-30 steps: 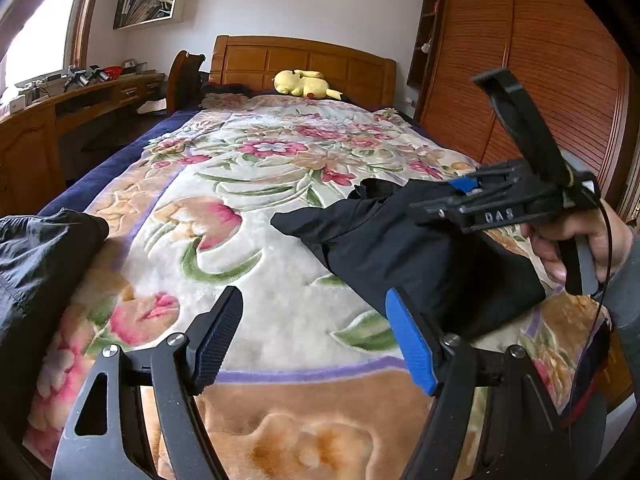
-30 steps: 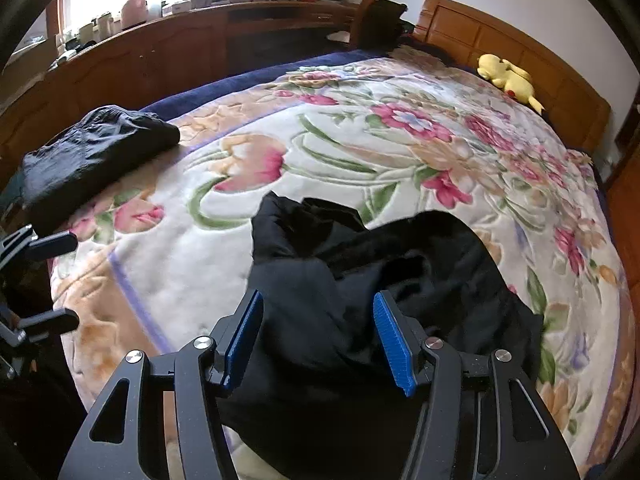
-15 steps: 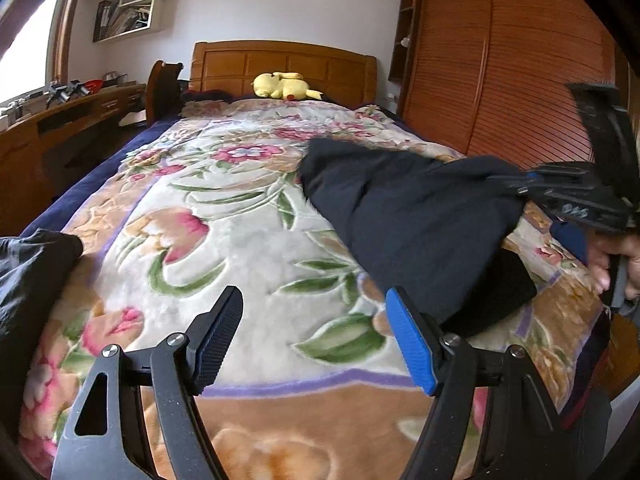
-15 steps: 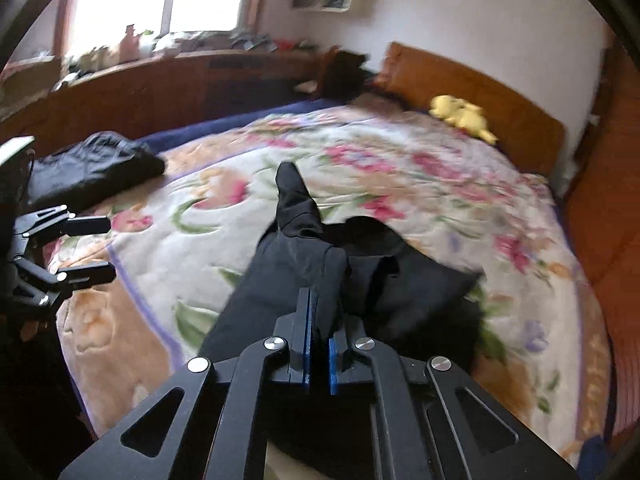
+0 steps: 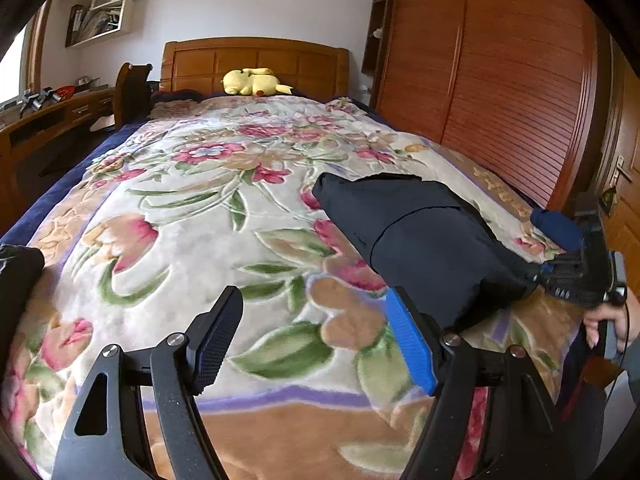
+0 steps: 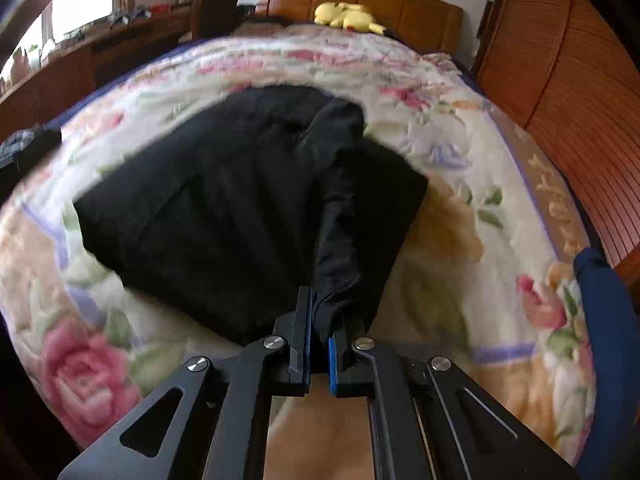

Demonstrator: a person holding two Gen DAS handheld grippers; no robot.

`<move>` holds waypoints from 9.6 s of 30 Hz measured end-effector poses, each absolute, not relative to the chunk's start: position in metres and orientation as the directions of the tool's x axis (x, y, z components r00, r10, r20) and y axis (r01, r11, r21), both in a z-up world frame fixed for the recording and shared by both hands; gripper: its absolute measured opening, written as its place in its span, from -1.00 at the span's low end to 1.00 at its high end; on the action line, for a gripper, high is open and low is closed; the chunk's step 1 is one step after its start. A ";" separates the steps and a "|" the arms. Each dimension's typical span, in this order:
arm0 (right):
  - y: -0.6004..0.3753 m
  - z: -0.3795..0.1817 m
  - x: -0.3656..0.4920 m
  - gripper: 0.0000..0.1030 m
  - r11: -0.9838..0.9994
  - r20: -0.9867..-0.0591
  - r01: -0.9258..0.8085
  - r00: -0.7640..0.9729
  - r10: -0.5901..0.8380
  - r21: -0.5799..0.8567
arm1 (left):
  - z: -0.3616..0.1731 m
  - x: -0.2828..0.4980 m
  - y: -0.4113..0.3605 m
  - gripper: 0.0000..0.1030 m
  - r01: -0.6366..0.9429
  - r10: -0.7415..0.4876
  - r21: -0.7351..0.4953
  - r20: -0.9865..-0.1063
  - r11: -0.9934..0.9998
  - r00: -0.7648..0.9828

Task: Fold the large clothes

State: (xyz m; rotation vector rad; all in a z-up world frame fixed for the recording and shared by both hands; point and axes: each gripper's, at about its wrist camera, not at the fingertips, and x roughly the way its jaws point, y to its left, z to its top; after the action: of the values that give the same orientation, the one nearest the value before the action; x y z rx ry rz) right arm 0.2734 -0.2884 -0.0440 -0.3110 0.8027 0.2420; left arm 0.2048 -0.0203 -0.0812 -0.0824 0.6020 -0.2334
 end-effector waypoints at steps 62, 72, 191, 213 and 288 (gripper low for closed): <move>-0.339 -0.056 0.252 -0.25 0.949 -0.690 -0.302 0.707 0.158 -0.092 | -0.086 0.207 -0.054 0.45 0.255 -0.256 -0.084 -0.573 0.963 0.779; -0.385 -0.065 0.221 -0.03 0.972 -0.680 -0.231 0.718 0.149 -0.031 | -0.095 0.213 -0.081 0.45 0.288 -0.279 -0.081 -0.591 0.954 0.757; -0.752 0.054 0.029 -0.77 0.970 -0.380 0.233 0.893 -0.240 -0.065 | 0.073 0.327 -0.560 -0.75 0.685 -0.575 0.111 -0.458 0.720 0.678; -0.704 0.044 0.002 0.06 0.942 -0.385 0.326 0.861 -0.332 -0.083 | 0.007 0.289 -0.499 -0.17 0.794 -0.667 0.011 -0.536 0.607 0.517; -0.283 0.026 0.048 0.42 0.948 -0.369 -0.317 0.876 0.310 0.045 | 0.016 0.104 -0.042 0.59 0.054 -0.058 -0.021 -0.448 0.998 0.892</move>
State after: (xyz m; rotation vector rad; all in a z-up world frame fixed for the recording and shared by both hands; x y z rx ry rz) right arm 0.0484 -0.2827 0.0257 -0.0174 0.3822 0.3270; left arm 0.1040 -0.0425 0.0161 -0.0080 0.4654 -0.0582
